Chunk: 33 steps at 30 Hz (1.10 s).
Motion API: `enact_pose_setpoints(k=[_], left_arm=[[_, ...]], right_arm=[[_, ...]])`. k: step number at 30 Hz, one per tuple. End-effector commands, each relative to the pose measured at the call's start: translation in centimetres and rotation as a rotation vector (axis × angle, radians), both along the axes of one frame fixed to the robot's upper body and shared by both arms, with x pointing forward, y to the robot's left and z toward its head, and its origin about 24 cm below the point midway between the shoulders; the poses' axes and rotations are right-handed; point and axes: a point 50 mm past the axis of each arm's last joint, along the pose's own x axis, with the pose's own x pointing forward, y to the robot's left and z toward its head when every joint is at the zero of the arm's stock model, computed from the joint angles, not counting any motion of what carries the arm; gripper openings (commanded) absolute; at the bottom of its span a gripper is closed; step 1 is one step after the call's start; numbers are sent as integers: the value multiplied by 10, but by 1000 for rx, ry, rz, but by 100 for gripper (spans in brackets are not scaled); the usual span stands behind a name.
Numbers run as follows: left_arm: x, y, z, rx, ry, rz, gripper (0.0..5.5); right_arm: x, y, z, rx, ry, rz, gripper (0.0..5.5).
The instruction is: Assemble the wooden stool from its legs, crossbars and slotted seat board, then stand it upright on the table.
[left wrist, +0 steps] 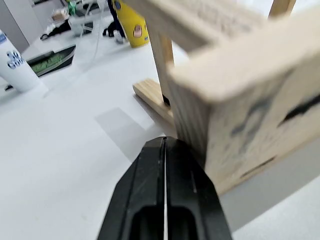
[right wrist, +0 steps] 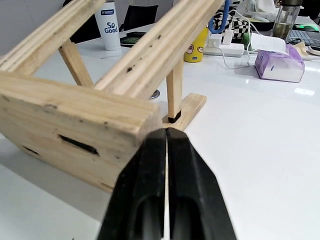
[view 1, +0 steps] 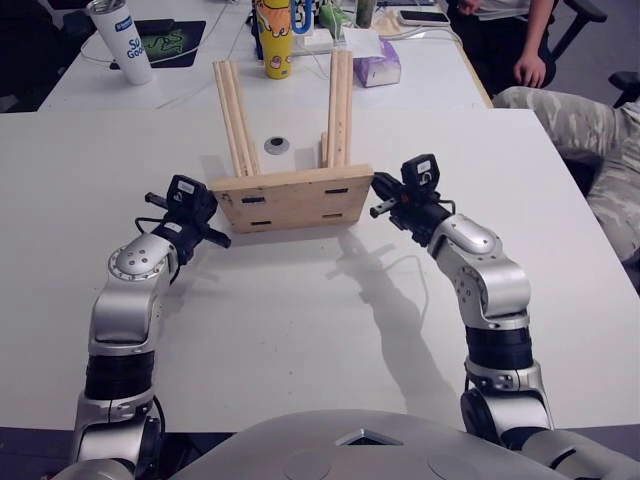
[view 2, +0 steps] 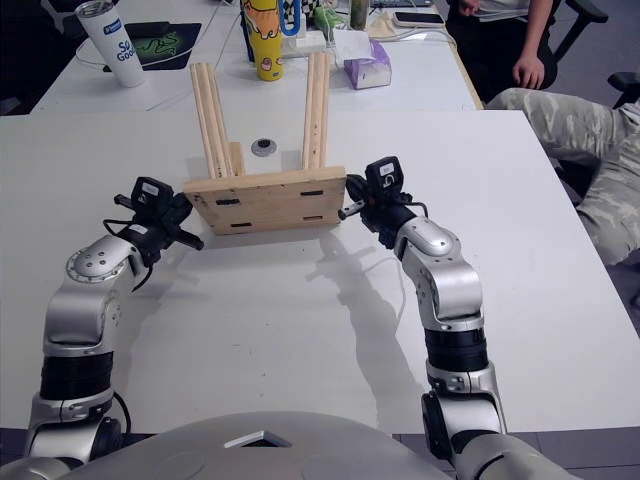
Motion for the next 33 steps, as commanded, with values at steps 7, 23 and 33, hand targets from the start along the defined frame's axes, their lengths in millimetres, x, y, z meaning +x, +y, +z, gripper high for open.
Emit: enact_pose_setpoints(k=[7,23,33], left_arm=[[10,16,-30,191,96,92,0],[13,-20,-49,161,161,-59,0],[22,-39,-32,128,72,-130,0]], right_arm=[[25,-22,-32,-198,56,-67,1],[23,23,-65,-269,141,51,1],[19,47,-36,-106,-7,167,1]])
